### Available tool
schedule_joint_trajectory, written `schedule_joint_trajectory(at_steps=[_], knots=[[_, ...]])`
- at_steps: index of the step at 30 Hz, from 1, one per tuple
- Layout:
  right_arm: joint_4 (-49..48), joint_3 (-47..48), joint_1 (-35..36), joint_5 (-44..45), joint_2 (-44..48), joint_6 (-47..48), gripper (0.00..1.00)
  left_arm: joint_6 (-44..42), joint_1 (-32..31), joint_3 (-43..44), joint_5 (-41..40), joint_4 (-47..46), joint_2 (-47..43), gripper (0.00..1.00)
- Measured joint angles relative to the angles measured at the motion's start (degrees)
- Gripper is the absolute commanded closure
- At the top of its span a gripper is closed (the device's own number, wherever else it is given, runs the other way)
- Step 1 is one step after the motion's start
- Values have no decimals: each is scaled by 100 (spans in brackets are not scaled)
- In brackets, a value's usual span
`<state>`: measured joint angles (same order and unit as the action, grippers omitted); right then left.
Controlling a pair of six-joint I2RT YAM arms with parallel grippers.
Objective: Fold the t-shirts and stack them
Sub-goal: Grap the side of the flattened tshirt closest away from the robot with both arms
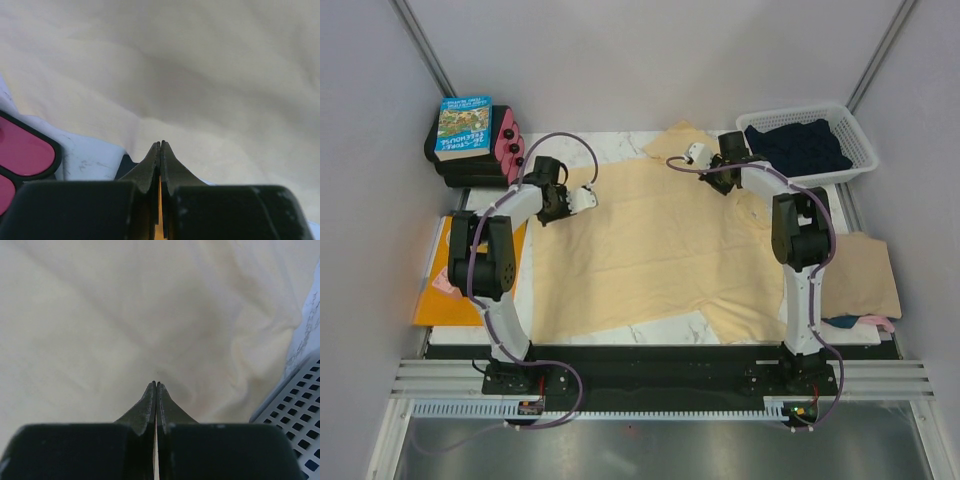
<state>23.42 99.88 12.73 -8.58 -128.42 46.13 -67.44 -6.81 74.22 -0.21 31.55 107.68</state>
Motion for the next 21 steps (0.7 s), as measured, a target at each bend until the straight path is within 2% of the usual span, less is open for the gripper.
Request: schedule_joint_trajectory(at_steps=[7,21], knots=[[-70,411,-37,184,-424,-120,100,166,9,647,-306,-114,667,98],[-269,1526,-37,417,-1207,-306,100,232,-7,1019,-984,-457,1305,98]])
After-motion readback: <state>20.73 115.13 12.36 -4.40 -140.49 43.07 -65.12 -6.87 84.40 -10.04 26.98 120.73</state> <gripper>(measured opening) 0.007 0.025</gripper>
